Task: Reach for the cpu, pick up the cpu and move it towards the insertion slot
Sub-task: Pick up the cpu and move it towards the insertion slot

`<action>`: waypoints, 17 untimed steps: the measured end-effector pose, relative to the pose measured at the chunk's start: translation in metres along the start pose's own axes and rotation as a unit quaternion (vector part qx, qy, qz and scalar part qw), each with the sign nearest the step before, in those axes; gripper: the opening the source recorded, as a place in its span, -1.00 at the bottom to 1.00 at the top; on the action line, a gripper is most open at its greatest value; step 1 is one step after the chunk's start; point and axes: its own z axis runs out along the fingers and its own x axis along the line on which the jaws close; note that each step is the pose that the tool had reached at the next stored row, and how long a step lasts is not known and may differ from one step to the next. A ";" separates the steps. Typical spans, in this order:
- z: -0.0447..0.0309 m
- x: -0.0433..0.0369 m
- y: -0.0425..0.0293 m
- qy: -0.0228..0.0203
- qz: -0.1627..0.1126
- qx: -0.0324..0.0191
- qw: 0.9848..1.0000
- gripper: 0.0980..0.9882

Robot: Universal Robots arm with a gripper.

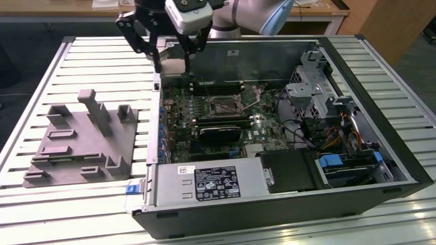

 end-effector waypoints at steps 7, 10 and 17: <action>0.0086 -0.0318 0.0007 0.002 0.000 0.000 1.000 0.00; 0.0123 -0.0452 0.0011 0.003 0.000 0.000 1.000 0.00; 0.0212 -0.0765 0.0028 0.005 0.000 0.000 1.000 0.00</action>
